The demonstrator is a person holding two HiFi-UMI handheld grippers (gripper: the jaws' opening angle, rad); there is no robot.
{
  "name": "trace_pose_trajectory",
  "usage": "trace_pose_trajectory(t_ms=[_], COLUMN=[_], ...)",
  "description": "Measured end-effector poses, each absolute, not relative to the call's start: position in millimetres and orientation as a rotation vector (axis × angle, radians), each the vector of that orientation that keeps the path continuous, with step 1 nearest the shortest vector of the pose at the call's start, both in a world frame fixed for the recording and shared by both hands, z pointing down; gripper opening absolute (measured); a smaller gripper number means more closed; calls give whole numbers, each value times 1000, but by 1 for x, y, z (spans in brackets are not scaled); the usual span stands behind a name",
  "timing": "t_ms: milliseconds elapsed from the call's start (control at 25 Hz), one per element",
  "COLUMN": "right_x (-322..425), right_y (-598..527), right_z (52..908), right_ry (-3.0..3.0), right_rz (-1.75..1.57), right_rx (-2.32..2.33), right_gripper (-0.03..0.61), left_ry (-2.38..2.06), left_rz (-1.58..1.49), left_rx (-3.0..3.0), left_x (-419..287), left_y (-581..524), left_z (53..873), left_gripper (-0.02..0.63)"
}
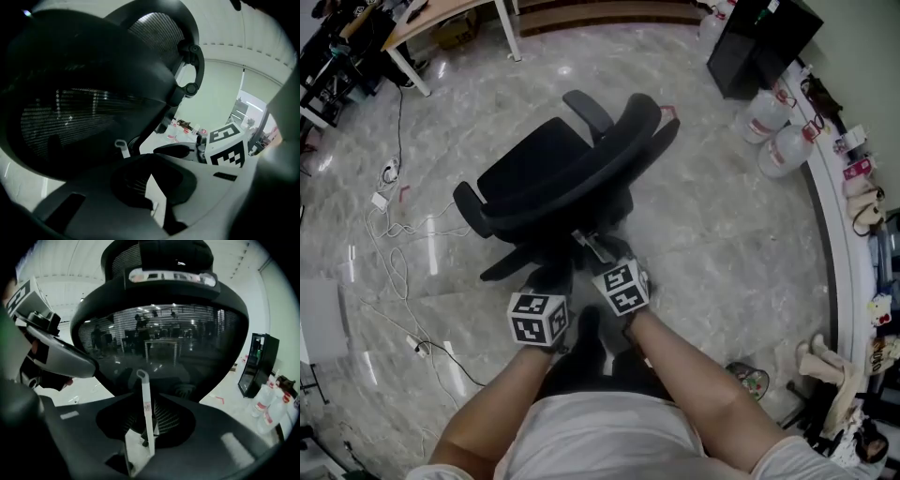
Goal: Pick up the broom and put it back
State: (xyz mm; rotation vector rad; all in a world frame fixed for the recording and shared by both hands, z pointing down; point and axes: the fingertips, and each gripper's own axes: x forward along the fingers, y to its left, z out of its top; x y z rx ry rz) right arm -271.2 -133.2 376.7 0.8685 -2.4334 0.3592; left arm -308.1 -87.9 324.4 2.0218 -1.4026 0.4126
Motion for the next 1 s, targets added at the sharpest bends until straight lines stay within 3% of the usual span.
trace_pose_trajectory(t_ms=[200, 440, 720, 1000], right_x=[-228, -128, 17, 113], right_y=[-135, -137, -133, -117], right_z=[323, 239, 101, -17], right_ry=[-2444, -2417, -2384, -2403], right_rz=[358, 302, 271, 141], right_rx=[995, 1241, 1626, 1804], right_gripper=[81, 5, 3, 3], left_ry=[-1344, -1207, -998, -866], left_rz=[373, 284, 149, 85], left_rx=[2122, 2324, 2589, 2768], left_x=[-268, -170, -28, 70], left_y=[-98, -117, -138, -135], left_z=[293, 219, 81, -23], left_gripper=[5, 5, 5, 5])
